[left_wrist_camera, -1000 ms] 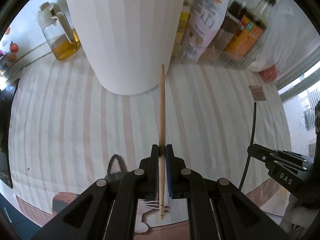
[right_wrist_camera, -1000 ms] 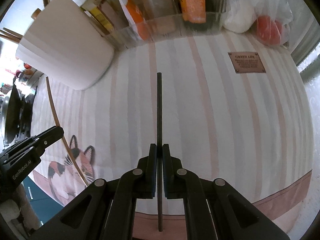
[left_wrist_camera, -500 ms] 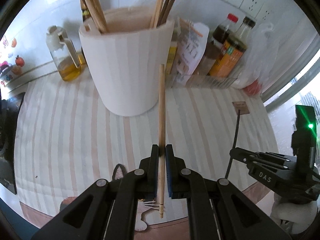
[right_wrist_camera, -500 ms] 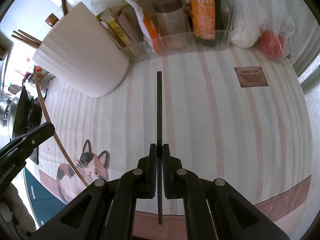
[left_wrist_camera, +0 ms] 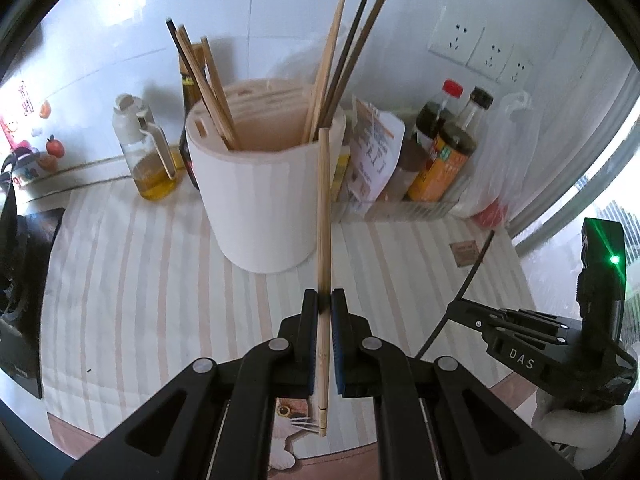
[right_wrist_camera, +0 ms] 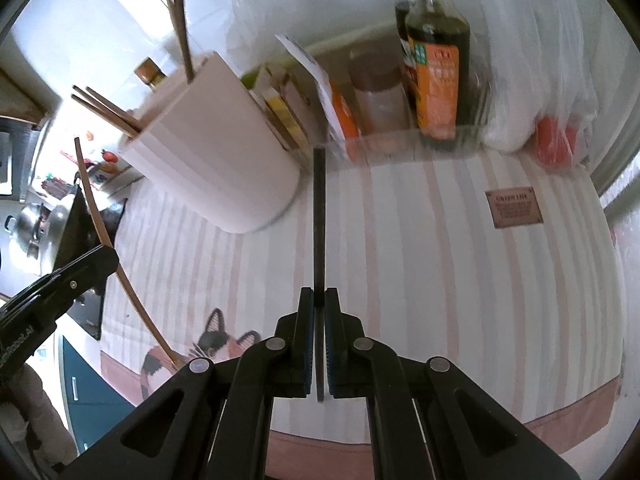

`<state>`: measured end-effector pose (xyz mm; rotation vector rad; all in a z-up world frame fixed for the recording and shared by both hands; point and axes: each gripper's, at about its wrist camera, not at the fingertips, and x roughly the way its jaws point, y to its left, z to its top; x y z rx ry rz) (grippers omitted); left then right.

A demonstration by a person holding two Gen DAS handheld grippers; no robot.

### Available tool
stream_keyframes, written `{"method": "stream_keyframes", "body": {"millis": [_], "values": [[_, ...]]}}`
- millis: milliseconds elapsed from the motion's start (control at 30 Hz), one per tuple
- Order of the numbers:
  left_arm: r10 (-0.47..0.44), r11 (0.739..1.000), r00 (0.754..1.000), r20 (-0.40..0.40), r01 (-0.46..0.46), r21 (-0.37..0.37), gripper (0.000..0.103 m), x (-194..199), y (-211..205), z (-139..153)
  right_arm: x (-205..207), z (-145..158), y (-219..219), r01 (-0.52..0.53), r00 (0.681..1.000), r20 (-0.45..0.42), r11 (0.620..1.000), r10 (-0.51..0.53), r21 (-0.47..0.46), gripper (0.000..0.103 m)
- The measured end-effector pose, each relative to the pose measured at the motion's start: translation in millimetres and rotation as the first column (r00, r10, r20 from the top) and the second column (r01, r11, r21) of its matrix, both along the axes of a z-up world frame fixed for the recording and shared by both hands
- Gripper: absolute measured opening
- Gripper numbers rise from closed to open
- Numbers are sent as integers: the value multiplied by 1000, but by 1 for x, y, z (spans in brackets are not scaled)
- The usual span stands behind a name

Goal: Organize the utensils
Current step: 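Lift both chopsticks off the cloth and carry them to the cream holder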

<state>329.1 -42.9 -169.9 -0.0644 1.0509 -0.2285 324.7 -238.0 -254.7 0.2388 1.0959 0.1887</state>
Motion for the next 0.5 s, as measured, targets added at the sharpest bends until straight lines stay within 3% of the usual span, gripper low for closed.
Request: {"method": "stream_keyframes", "body": {"millis": [500], "values": [[-6,1000,986,165,10,-22,4,7,-2,68,8,72,7,-11,985,171,999,3,44,5]]}}
